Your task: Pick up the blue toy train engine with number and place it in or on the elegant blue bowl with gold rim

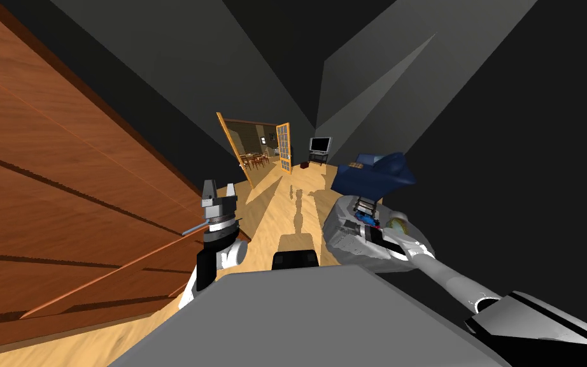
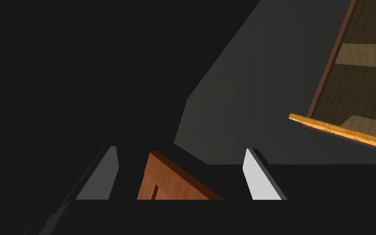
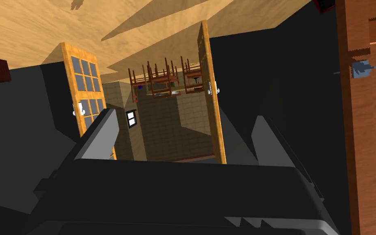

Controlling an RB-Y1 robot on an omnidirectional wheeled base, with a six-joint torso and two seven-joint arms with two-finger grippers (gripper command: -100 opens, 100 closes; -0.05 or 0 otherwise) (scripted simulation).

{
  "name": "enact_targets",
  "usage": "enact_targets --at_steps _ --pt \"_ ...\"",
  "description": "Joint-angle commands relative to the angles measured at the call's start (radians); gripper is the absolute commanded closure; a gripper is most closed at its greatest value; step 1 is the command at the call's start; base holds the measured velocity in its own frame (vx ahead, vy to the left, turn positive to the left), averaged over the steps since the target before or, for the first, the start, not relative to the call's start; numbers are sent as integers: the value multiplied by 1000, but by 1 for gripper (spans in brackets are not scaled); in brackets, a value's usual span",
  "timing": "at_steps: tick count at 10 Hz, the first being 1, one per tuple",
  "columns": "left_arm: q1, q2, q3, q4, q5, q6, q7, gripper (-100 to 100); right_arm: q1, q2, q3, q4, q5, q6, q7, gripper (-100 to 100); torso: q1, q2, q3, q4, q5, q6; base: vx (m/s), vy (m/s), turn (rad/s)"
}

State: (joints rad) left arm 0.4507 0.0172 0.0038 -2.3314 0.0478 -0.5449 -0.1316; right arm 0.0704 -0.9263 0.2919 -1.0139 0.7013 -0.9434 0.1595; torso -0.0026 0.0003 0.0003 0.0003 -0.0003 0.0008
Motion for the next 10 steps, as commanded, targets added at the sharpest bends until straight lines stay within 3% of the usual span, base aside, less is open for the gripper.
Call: enact_targets --at_steps 1,3,4,7,9,10 --pt "0 0 0 0 0 0 0 0 -20 -50 0 50 49 -8 5 -100 0 0 0 0 0 0 10 -20 193" --pt "0 0 0 0 0 0 0 0 -20 -67 0 55 49 -8 5 -100 -1 0 0 0 0 0 8 -19 26" --pt "0 0 0 0 0 0 0 0 -39 -104 2 85 82 -13 7 -100 0 0 0 0 0 1 8 -14 87" --pt "0 0 0 0 0 0 0 0 -55 -138 4 133 114 -17 9 -100 -1 -1 0 0 0 0 14 -28 67" --pt "0 0 0 0 0 0 0 0 -83 -196 7 201 174 -21 12 -100 -2 -1 0 0 -1 0 21 -56 96" --pt "0 0 0 0 0 0 0 0 -83 -196 7 201 174 -21 12 -100 -3 -1 -1 0 -1 1 24 -76 36"
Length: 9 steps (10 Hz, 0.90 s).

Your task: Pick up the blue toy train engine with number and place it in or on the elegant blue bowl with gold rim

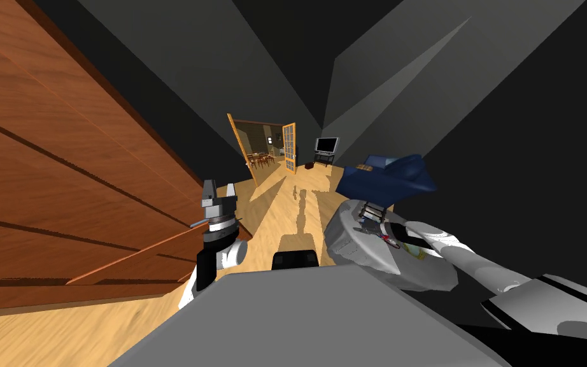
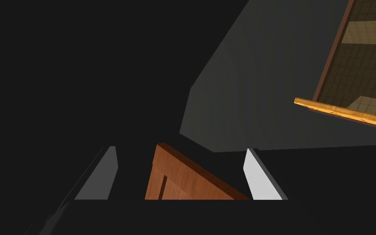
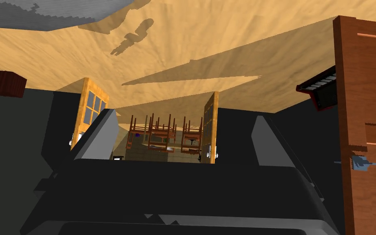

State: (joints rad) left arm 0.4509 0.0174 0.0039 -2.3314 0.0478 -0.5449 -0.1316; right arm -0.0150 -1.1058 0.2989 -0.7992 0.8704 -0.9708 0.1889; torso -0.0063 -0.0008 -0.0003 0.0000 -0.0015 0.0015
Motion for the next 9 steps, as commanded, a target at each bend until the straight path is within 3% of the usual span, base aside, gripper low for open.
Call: enact_targets --at_steps 1,5,9 --pt "0 0 0 0 0 0 0 0 -9 -39 2 15 33 7 -17 -100 0 0 0 0 0 0 32 -83 49" --pt "0 0 0 0 0 0 0 0 -27 -77 13 104 132 18 -19 -100 -7 -3 -2 -1 -2 0 69 -157 67" --pt "0 0 0 0 0 0 0 0 5 -24 54 148 209 35 -18 -100 -5 -4 -2 -1 -2 0 68 -161 34"
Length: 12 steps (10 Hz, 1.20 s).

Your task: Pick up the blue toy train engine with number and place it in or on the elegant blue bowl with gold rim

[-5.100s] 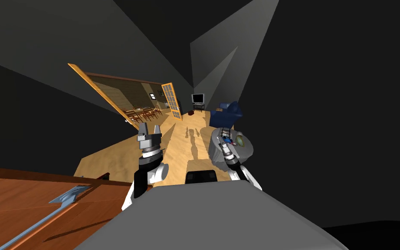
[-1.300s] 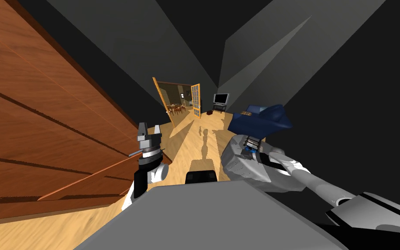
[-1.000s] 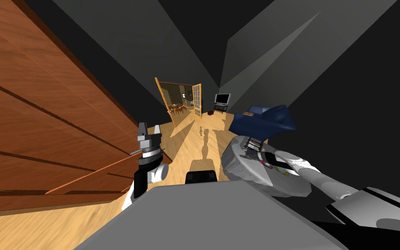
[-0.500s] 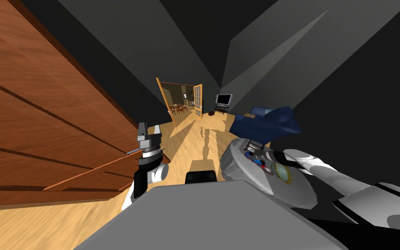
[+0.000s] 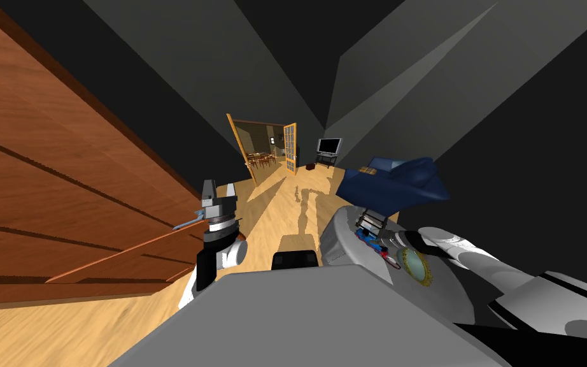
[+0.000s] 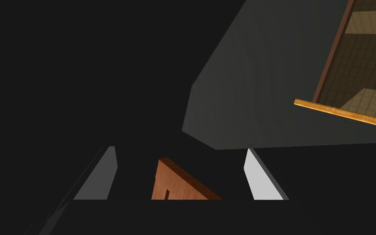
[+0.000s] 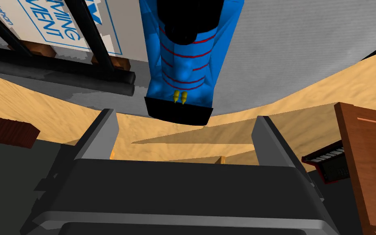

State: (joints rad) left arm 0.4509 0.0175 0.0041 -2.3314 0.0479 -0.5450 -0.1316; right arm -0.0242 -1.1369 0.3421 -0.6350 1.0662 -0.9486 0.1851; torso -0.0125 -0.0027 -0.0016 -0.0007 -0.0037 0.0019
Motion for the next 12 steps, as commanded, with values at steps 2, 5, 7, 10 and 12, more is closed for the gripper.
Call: enact_targets --at_steps 2,5,7,10,12 --pt "0 0 0 0 0 0 0 0 27 29 24 -10 26 16 -13 -100 1 0 0 0 0 0 48 -119 19" --pt "0 0 0 0 0 0 0 0 56 19 34 -40 -6 33 11 -100 11 2 2 1 3 0 26 -13 -43" --pt "0 0 0 0 0 0 0 0 92 8 61 -61 -63 44 70 -100 13 -5 -3 -1 3 0 186 8 -183" --pt "0 0 0 0 0 0 0 0 128 -2 88 -82 -120 56 137 -100 12 -6 -4 -1 3 -1 140 13 -99" --pt "0 0 0 0 0 0 0 0 164 -12 115 -103 -177 68 200 -100 13 -5 -3 -1 3 0 143 22 -182"
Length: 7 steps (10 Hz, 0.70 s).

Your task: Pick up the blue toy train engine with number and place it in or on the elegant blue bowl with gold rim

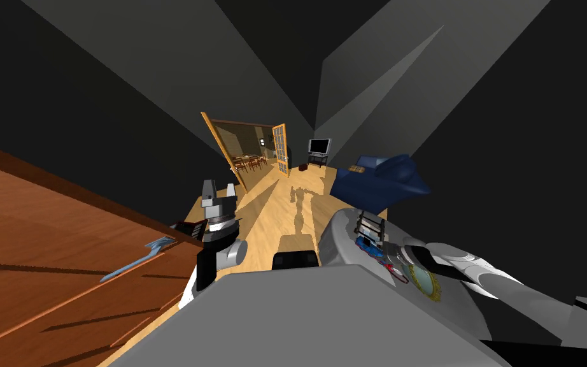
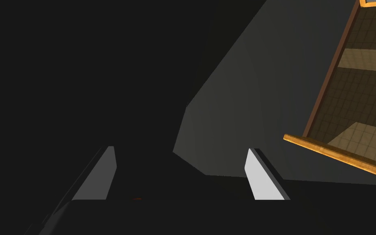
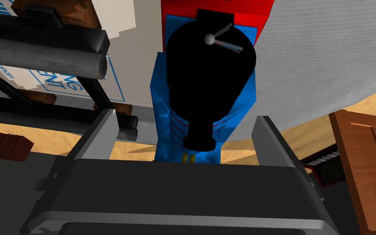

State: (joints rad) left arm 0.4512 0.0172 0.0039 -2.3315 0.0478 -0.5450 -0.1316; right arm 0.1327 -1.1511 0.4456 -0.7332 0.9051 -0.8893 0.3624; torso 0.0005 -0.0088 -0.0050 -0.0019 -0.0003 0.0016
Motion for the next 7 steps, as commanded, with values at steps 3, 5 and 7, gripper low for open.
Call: enact_targets --at_steps 3,5,7 --pt "0 0 0 0 0 0 0 0 43 -9 38 -26 -73 21 85 -100 0 0 0 0 0 -1 141 29 -101" --pt "0 0 0 0 0 0 0 0 61 -14 51 -37 -101 27 117 -100 -1 1 0 0 0 0 118 22 -126" --pt "0 0 0 0 0 0 0 0 61 -15 50 -41 -97 30 109 100 -2 5 3 1 -1 -2 19 8 -3"
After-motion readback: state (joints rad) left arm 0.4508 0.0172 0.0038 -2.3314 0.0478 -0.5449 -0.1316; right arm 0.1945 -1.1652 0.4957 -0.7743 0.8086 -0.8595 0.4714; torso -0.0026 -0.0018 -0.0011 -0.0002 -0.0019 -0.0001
